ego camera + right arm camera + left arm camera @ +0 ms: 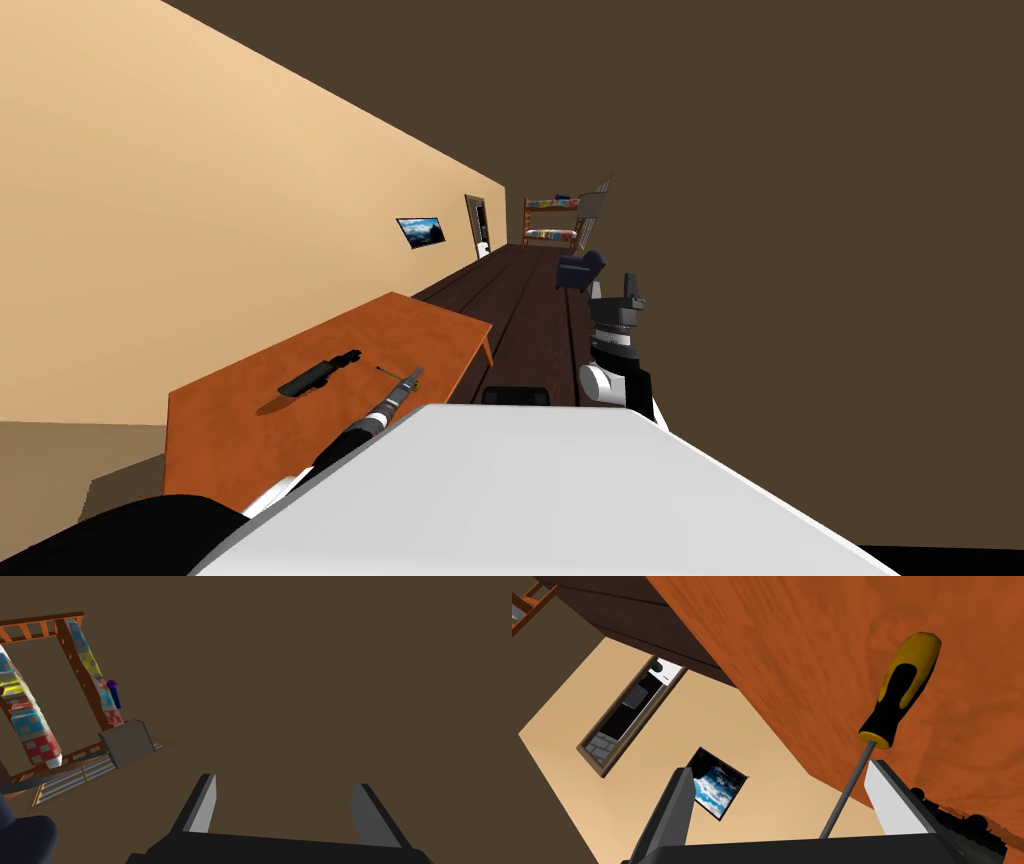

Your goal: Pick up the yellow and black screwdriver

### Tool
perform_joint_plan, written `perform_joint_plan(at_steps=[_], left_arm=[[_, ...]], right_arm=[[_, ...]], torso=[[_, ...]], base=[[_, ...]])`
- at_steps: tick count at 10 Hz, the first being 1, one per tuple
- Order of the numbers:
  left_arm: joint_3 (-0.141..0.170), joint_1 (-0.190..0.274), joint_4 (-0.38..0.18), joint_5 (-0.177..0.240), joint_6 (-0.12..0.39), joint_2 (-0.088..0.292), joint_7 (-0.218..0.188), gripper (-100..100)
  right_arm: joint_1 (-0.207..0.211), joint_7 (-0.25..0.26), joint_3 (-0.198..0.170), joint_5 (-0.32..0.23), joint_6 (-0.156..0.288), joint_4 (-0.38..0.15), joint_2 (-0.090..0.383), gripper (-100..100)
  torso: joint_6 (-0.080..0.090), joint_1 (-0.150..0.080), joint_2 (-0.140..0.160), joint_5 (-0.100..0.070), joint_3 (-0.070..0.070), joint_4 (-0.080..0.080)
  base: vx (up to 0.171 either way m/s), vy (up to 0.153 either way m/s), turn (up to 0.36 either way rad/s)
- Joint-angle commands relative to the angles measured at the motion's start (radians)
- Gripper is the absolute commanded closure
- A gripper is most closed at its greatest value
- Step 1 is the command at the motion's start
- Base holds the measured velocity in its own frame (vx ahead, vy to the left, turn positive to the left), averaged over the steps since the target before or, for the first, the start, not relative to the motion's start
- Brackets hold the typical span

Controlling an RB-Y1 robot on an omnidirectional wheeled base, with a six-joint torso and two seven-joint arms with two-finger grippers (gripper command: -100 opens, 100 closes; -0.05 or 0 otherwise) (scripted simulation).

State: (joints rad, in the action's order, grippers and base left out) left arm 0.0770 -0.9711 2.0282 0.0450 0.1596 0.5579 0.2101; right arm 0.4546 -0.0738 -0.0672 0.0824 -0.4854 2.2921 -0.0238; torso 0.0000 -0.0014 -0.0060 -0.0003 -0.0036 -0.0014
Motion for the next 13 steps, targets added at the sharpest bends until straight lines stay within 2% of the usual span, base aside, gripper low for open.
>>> perform_joint_plan(at_steps=[1, 3, 4, 5, 6, 12, 13], left_arm=[[0.007, -0.041, -0.011, 0.018, 0.046, 0.049, 0.006, -100], [0.009, -0.079, -0.036, 0.033, 0.095, 0.098, 0.016, -100], [0.009, -0.079, -0.036, 0.033, 0.095, 0.098, 0.016, -100], [0.011, -0.114, -0.059, 0.046, 0.141, 0.144, 0.025, -100], [0.011, -0.114, -0.059, 0.046, 0.141, 0.144, 0.025, -100], [0.016, -0.205, -0.112, 0.080, 0.256, 0.257, 0.049, -100], [0.016, -0.212, -0.116, 0.083, 0.265, 0.266, 0.051, -100]], right_arm=[[0.000, 0.000, 0.000, 0.000, 0.000, 0.000, 0.000, 0], [0.000, 0.000, 0.000, 0.000, 0.000, 0.000, 0.000, 0], [0.000, 0.000, 0.000, 0.000, 0.000, 0.000, 0.000, 0], [0.000, 0.000, 0.000, 0.000, 0.000, 0.000, 0.000, 0], [0.000, 0.000, 0.000, 0.000, 0.000, 0.000, 0.000, 0], [0.000, 0.000, 0.000, 0.000, 0.000, 0.000, 0.000, 0], [0.000, 0.000, 0.000, 0.000, 0.000, 0.000, 0.000, 0]], torso=[[0.000, 0.000, 0.000, 0.000, 0.000, 0.000], [0.000, -0.001, -0.001, 0.000, -0.001, 0.000], [0.000, -0.001, -0.001, 0.000, -0.001, 0.000], [0.000, -0.001, 0.001, 0.000, 0.000, 0.000], [0.000, -0.001, 0.000, 0.000, 0.000, 0.000], [0.000, -0.001, 0.001, 0.000, 0.001, 0.000], [0.000, -0.001, 0.001, 0.000, 0.000, 0.000]], base=[[0.107, -0.028, -0.126], [0.127, -0.017, -0.112], [0.078, -0.006, -0.033], [0.117, -0.016, -0.140], [0.099, -0.006, -0.060], [0.087, -0.008, -0.078], [0.087, -0.005, -0.069]])
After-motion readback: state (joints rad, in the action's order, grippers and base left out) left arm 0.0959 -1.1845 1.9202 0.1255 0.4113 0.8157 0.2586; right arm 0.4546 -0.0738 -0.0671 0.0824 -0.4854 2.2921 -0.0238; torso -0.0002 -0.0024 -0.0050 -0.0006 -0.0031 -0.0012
